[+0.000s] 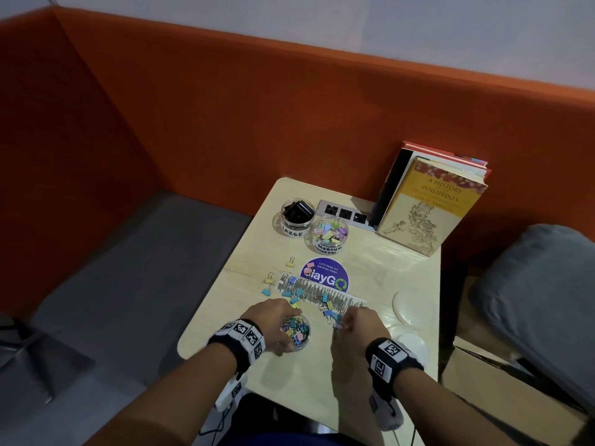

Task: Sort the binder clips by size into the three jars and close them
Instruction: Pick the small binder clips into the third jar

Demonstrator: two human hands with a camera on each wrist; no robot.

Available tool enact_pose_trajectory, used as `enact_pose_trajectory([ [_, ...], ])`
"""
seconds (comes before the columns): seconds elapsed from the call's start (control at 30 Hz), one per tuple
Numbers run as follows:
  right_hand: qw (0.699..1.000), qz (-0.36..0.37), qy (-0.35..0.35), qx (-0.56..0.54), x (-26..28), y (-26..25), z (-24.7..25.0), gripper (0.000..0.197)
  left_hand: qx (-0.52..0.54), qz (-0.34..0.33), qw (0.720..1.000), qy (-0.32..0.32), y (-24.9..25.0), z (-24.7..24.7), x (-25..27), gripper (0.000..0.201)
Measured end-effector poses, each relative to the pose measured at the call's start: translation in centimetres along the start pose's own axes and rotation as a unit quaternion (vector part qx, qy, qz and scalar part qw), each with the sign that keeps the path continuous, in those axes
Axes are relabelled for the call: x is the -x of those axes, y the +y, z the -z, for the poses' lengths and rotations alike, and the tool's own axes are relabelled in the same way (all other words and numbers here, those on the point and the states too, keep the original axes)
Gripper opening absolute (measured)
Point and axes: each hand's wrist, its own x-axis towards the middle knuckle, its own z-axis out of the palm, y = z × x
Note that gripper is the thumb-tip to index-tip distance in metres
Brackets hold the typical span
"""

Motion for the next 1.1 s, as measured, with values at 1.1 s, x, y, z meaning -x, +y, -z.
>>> enact_pose_trajectory([
  [1.1, 0.99, 0.108, -0.008, -0.09, -0.5, -4.3, 1.5, 0.012, -0.017, -0.012, 1.0, 0.014, 0.0, -0.3, 0.2, 0.077],
])
